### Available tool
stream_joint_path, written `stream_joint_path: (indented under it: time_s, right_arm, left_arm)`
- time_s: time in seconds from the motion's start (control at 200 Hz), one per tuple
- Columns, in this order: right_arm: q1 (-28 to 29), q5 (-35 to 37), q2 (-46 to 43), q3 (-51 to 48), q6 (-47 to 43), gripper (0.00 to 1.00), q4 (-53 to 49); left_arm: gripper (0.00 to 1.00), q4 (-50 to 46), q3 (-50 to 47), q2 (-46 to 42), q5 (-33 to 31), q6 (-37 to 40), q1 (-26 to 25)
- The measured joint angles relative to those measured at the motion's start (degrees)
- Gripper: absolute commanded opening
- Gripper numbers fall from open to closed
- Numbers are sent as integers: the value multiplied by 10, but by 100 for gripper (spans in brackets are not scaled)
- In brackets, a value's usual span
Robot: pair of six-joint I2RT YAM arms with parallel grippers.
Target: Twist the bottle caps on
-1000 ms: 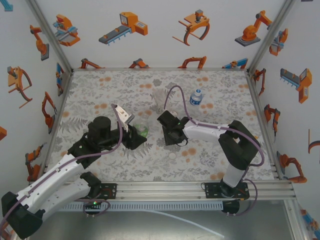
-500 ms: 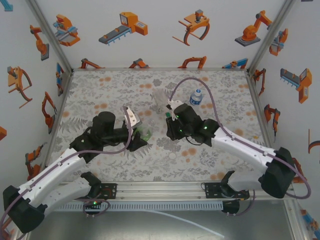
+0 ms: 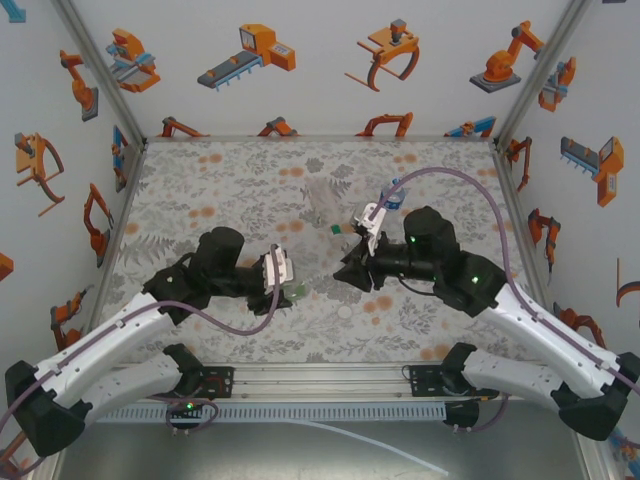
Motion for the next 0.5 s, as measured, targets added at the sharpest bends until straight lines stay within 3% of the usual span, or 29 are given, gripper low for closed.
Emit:
stream_joint_path:
  time_s: [0.195,0.501]
  right_arm:
    - [18,-47,-4,0,-41,4,27]
    - [37,-58,21,-1,-77,4,26]
  left_arm:
    - [0,-22,23,27,-6,21,-22]
    - [0,-30,40,46,-6,24,-40]
